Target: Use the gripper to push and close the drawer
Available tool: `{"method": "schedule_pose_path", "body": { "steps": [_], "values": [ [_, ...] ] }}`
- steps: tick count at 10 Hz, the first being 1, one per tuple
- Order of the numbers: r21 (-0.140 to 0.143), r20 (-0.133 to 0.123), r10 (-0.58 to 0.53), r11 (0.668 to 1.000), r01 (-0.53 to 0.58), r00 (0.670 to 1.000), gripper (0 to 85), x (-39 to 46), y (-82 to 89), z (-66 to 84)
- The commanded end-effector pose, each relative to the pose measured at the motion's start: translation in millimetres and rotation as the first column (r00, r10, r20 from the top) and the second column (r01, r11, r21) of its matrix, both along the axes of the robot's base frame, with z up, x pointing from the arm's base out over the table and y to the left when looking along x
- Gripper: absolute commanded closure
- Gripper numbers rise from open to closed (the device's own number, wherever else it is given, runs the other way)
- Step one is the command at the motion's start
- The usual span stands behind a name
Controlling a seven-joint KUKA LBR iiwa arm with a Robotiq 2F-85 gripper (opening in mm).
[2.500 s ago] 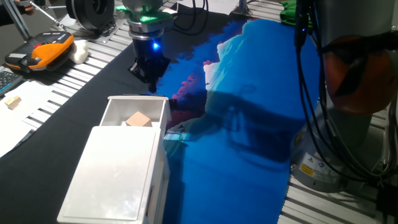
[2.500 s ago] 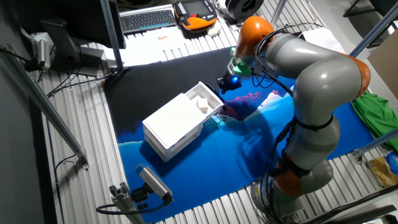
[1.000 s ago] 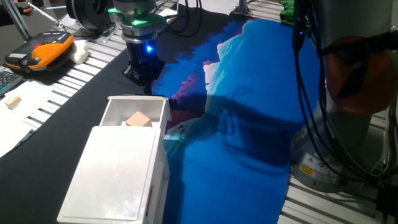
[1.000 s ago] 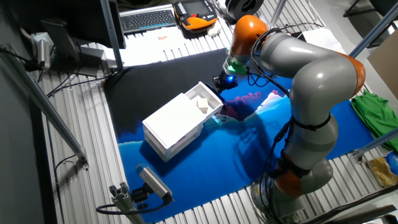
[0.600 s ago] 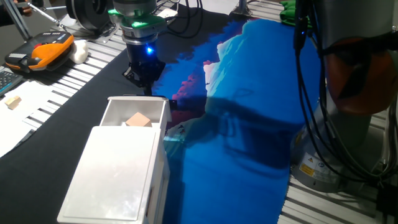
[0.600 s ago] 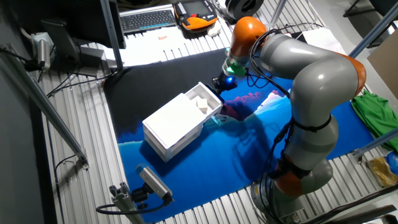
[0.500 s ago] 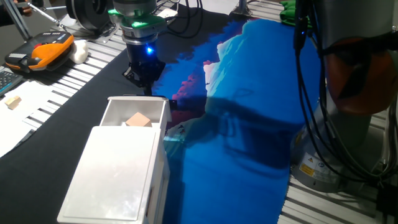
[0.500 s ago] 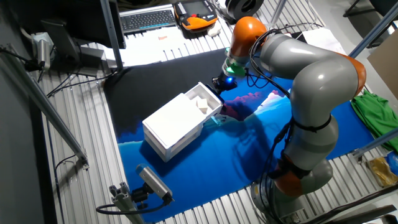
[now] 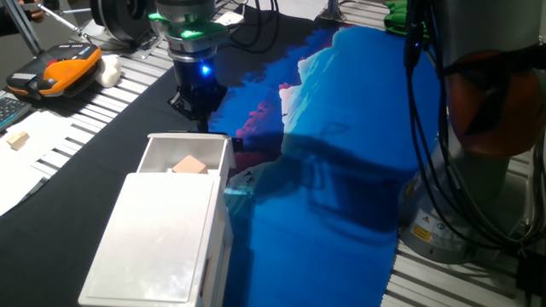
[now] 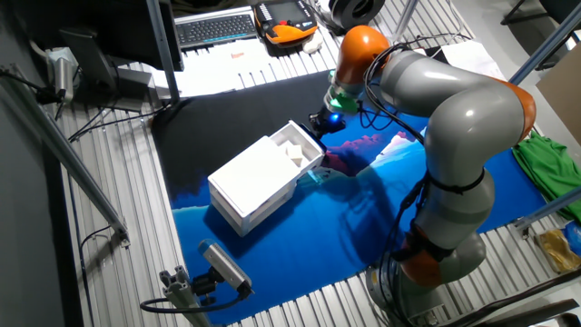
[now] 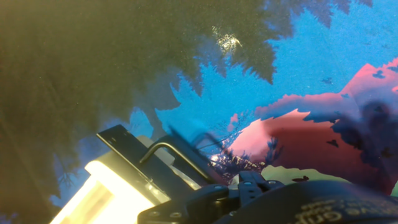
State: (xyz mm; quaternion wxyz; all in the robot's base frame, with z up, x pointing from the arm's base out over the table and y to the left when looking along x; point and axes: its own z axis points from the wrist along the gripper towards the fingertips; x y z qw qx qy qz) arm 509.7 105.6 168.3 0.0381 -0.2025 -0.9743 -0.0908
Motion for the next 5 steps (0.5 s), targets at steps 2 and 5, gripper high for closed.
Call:
{"method": "schedule_pose_path", "body": {
  "steps": [2,5],
  "values": [
    [0.002,0.0,-0.002,1.0,0.002,1.0,85.0,-0.1,0.9,-0.5],
    [0.002,0.005,-0.004,1.0,0.004,1.0,85.0,-1.1,2.7,-0.3]
  ]
}}
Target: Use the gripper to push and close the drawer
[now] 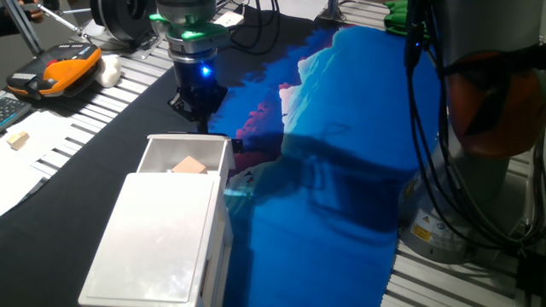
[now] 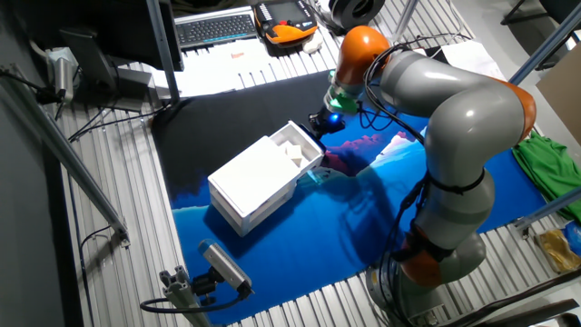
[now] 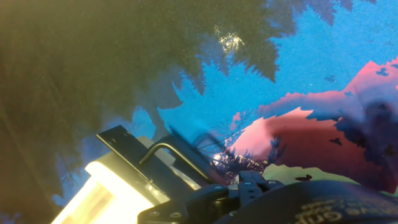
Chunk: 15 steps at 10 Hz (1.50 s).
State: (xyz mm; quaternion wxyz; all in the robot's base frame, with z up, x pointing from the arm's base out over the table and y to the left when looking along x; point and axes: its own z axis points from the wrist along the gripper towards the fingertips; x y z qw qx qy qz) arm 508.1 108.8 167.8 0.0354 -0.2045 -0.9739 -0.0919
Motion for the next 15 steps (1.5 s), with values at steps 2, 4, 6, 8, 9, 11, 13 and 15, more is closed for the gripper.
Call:
{"method": "schedule_pose_path", "body": {
  "steps": [2,4,6,8,9,11,13,15],
  "values": [
    [-0.009,0.005,-0.008,1.0,0.008,1.0,85.0,-5.1,5.3,-2.1],
    [-0.004,0.005,-0.014,1.0,0.014,1.0,85.0,-8.4,8.4,-2.8],
    [-0.007,0.005,-0.016,1.0,0.016,1.0,85.0,-9.0,8.7,-2.0],
    [-0.008,0.003,-0.02,1.0,0.02,1.0,85.0,-12.4,10.9,0.8],
    [-0.008,0.003,-0.022,1.0,0.022,1.0,85.0,-13.9,12.1,0.9],
    [-0.009,0.005,-0.023,1.0,0.023,1.0,85.0,-15.0,13.0,0.4],
    [-0.009,0.006,-0.023,1.0,0.023,1.0,85.0,-17.2,14.7,0.3],
    [-0.017,0.013,-0.03,0.999,0.03,0.999,85.0,-23.1,19.3,-1.6]
  ]
}}
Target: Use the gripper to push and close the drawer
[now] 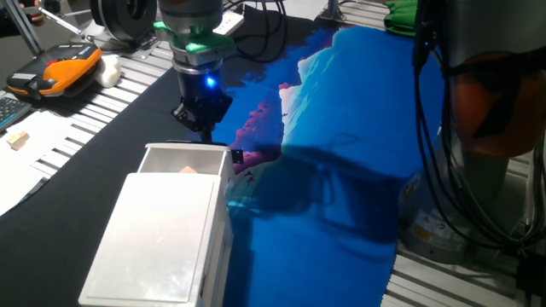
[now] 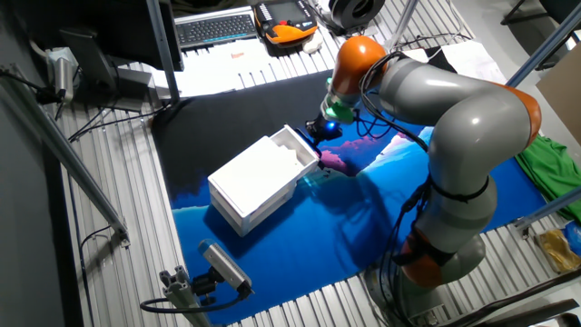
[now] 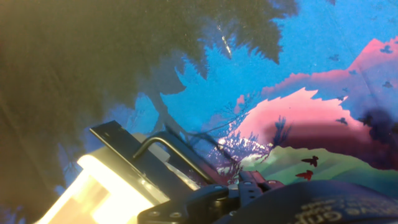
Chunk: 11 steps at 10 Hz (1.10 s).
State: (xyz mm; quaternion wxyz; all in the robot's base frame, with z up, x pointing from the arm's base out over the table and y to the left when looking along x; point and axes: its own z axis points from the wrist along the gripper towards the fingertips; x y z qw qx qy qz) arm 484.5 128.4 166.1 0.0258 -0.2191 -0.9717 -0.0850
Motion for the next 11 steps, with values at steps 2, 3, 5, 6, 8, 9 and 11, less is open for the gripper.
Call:
{"method": "schedule_pose_path", "body": {
  "steps": [2,3,5,6,8,9,11],
  "values": [
    [-0.004,0.004,-0.004,1.0,0.004,1.0,85.0,-4.2,3.0,-1.4],
    [-0.005,0.005,-0.004,1.0,0.004,1.0,85.0,-5.5,3.8,-1.1],
    [-0.005,0.005,-0.006,1.0,0.006,1.0,85.0,-7.4,4.7,0.5],
    [-0.006,0.003,-0.007,1.0,0.007,1.0,85.0,-7.8,4.8,0.9],
    [-0.002,0.002,-0.018,1.0,0.018,1.0,85.0,-12.3,8.1,-2.4],
    [-0.012,0.003,-0.02,1.0,0.02,1.0,85.0,-15.4,10.3,-4.7],
    [-0.01,0.005,-0.031,0.999,0.031,0.999,85.0,-22.7,14.4,-6.4]
  ]
}}
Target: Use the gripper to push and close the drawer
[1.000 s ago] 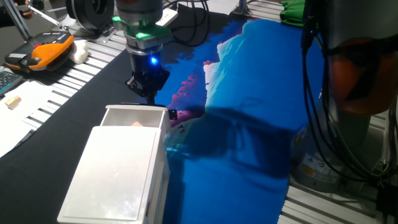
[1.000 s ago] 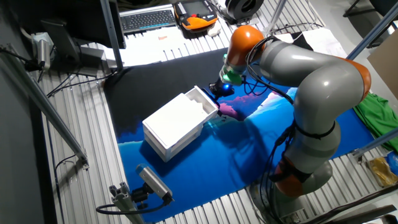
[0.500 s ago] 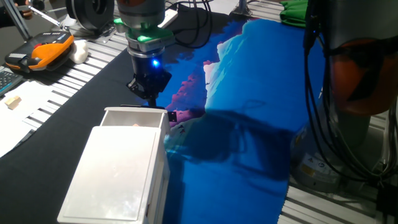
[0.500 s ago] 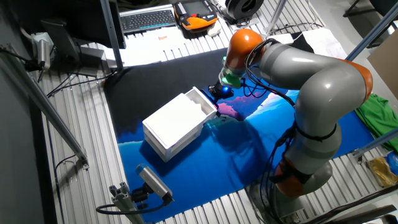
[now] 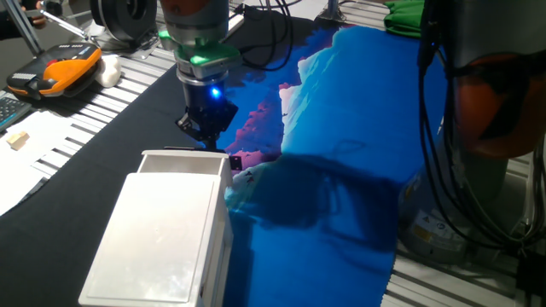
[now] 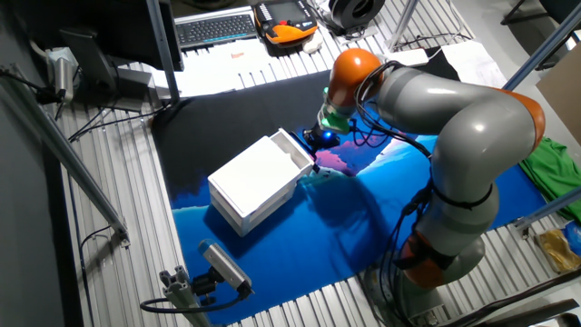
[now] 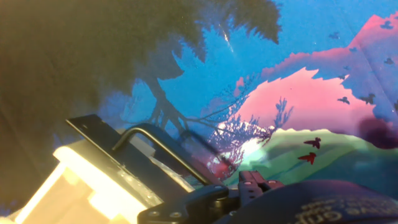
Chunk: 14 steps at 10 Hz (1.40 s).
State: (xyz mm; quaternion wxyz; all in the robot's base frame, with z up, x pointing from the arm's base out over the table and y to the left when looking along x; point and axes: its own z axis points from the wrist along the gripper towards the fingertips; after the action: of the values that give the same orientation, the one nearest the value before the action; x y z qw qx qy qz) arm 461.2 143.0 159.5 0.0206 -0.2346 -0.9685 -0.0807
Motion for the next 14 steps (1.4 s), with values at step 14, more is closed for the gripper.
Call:
{"method": "schedule_pose_path", "body": {
  "steps": [14],
  "values": [
    [-0.013,0.004,-0.026,1.0,0.026,1.0,85.0,-4.5,1.5,4.7]
  ]
}}
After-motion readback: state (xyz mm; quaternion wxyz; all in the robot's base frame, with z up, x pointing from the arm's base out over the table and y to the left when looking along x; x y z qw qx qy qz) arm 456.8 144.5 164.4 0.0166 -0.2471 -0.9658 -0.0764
